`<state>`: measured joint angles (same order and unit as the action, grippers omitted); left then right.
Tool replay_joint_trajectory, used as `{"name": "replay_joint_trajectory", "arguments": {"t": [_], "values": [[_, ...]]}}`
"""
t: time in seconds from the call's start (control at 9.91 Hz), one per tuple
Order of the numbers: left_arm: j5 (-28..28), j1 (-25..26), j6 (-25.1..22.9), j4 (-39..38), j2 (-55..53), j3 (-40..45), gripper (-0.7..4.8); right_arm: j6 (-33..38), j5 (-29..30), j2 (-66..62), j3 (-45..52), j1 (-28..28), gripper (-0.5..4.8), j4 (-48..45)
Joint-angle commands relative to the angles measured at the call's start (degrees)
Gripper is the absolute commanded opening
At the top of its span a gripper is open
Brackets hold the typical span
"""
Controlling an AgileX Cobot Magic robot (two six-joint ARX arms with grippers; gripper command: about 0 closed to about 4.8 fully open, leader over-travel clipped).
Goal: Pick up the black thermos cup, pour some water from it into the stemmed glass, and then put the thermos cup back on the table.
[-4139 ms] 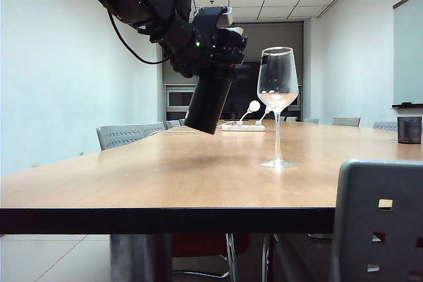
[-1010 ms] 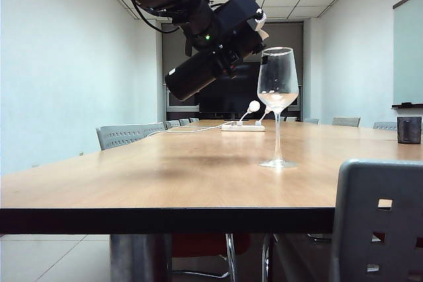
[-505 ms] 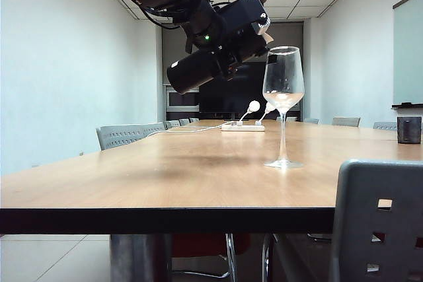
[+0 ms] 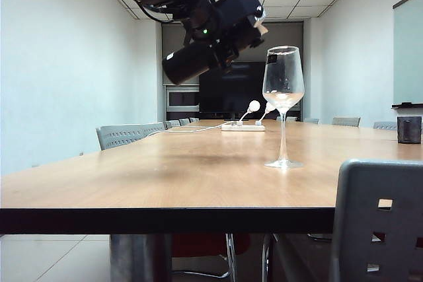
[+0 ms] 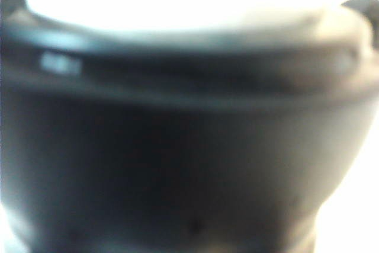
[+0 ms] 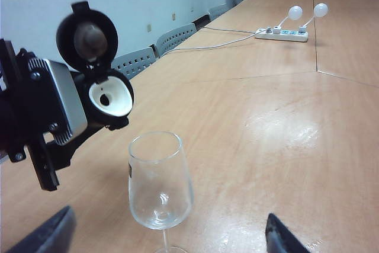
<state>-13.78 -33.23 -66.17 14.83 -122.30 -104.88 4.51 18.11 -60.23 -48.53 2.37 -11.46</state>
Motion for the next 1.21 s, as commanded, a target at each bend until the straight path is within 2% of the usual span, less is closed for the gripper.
{"name": "replay_joint_trajectory", "arguments": {"t": [0.1, 0.3, 0.5, 1.01, 1.11, 1.21], "values": [[1.7, 0.3, -1.9, 3.7, 1.0, -1.9, 1.84, 0.3, 0.3, 0.2, -0.1, 0.0, 4.13, -0.7], [2.1, 0.3, -8.3, 4.5, 0.9, -1.9, 1.84, 1.5, 1.6, 0.2, -0.1, 0.0, 4.14, -0.6], [2.4, 0.2, -10.0, 4.8, 0.9, -1.9, 1.84, 1.5, 1.6, 0.2, -0.1, 0.0, 4.13, -0.6], [3.7, -0.7, -9.9, 8.4, 0.9, -1.9, 1.84, 1.5, 1.6, 0.2, -0.1, 0.0, 4.13, -0.6], [6.7, -0.7, -14.3, 9.0, 0.9, -1.9, 1.84, 1.5, 1.6, 0.2, -0.1, 0.0, 4.13, -0.6], [6.7, -0.7, -15.0, 8.9, 0.7, -1.9, 1.84, 1.5, 1.6, 0.2, -0.1, 0.0, 4.13, -0.5]]}}
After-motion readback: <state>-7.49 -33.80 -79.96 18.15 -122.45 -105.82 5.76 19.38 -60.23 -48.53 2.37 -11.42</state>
